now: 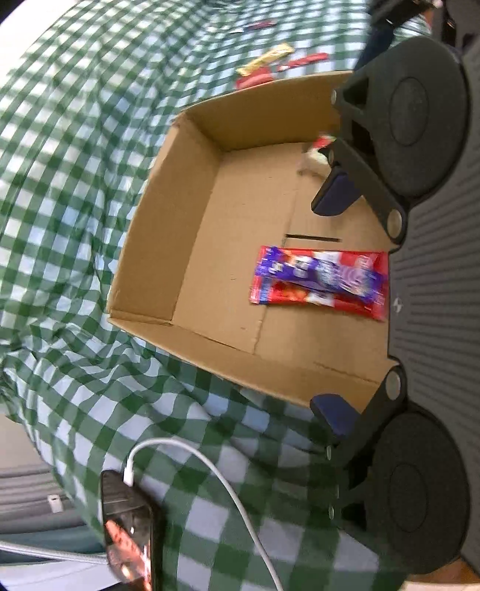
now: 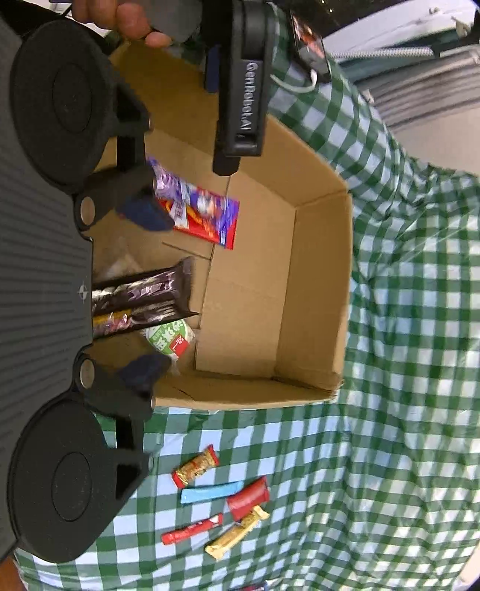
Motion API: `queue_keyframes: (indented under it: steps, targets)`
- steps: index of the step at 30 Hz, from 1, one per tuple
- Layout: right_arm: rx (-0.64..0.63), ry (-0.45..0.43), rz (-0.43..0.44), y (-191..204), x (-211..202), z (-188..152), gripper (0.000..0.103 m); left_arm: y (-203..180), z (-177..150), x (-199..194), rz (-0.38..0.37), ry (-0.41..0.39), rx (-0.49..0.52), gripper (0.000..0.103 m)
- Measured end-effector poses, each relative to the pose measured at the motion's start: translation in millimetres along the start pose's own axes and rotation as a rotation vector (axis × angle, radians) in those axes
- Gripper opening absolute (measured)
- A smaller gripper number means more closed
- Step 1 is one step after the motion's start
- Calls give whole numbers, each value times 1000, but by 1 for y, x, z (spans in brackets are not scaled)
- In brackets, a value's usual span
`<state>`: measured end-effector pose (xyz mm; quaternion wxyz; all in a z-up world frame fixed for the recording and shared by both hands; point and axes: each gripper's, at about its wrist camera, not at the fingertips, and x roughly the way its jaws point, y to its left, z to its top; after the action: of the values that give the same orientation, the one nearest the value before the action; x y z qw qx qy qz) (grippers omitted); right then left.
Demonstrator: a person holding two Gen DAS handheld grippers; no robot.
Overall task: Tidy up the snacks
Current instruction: 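Open both tools to release the bars and lift them out of the box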
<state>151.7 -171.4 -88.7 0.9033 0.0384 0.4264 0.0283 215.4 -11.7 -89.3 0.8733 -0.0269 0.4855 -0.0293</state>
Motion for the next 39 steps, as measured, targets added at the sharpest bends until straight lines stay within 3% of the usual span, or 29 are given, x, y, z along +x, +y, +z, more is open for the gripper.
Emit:
queue_keyframes:
  steps: [8, 19, 39]
  targets:
    - [-32, 48, 47, 19, -50, -36, 90, -1, -55, -58, 18, 2, 23, 103]
    - [-47, -36, 16, 28, -111, -60, 96, -13, -98, -120, 43, -92, 53, 103]
    - [-47, -144, 2, 29, -165, -82, 97, -17, -120, -166, 42, -171, 59, 103]
